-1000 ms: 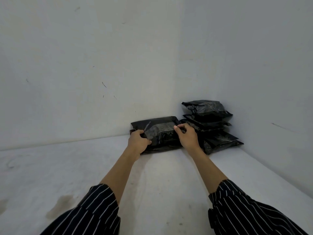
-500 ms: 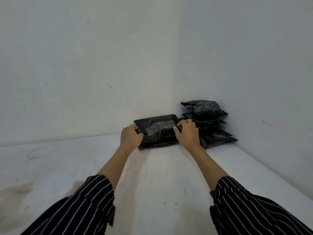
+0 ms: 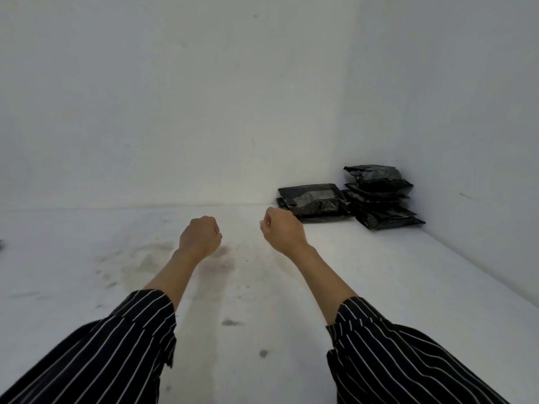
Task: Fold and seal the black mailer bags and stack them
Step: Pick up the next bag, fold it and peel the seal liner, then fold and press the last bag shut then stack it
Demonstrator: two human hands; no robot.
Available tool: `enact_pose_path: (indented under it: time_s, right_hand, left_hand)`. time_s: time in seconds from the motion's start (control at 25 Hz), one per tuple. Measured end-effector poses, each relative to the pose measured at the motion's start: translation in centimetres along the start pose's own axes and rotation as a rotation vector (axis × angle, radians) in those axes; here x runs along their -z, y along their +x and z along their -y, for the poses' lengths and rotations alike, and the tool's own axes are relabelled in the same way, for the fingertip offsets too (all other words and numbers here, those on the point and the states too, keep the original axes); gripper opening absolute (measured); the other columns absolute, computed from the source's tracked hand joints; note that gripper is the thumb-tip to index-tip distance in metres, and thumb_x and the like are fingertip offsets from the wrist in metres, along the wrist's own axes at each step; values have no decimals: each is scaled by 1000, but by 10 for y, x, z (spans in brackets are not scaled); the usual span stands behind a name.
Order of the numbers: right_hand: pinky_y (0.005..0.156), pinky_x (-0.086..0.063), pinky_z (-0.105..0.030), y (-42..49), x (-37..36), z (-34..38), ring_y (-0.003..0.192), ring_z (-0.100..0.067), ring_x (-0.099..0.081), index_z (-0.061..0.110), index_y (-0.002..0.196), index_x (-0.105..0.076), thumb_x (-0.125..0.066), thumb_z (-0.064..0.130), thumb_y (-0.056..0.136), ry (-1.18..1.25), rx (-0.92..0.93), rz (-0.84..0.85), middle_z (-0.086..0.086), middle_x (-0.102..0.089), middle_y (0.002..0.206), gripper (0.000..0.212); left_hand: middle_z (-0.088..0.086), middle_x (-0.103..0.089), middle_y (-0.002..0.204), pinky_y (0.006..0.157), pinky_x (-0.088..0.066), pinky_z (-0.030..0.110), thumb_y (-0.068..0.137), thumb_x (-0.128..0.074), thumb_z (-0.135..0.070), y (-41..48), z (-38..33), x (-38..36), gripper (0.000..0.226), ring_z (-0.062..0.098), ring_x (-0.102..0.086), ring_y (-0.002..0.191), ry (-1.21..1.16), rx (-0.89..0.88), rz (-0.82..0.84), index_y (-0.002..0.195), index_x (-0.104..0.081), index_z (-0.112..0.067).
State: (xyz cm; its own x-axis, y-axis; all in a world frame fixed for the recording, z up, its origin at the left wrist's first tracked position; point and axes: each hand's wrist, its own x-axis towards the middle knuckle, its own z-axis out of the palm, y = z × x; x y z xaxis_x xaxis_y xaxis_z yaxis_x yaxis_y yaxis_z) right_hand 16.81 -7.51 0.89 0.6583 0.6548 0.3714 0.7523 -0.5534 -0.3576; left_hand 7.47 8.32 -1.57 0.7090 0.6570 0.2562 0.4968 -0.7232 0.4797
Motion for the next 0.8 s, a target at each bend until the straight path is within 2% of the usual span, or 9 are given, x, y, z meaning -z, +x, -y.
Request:
enact_pose_path:
  time_s: [0.28,0.6,0.72,0.8]
  right_hand:
    - [88,-41,-39,-48,-59,132,105,-33,-54,3,107,-54,-47,23,95,97,220,163,-16,-58,112,25]
    - [102,-32,-41,-81,-134,267,124,-30,-43,5,134,-40,-44,29,98,192,412,305,-13,-46,134,44]
    - [106,-31,-40,-80,-158,309,128,-30,-39,4,139,-36,-42,31,99,266,417,404,-14,-42,139,48]
    - [107,-29,-40,-76,-173,333,130,-30,-37,4,140,-34,-41,31,99,309,402,443,-14,-40,142,49]
  left_hand:
    - [7,-58,126,98,-38,34,93,-52,-23,-60,112,77,32,26,-49,119,252,15,-37,122,-56,-11]
    - [12,-43,143,108,-28,45,94,-49,-37,-105,244,149,51,30,-38,132,373,260,-193,137,-42,-9]
    - [16,-32,150,111,-20,52,95,-43,-43,-111,288,170,56,33,-26,139,348,411,-212,138,-39,-6]
    - [18,-30,150,112,-19,53,97,-39,-43,-113,312,181,56,35,-26,138,315,486,-228,139,-38,-5]
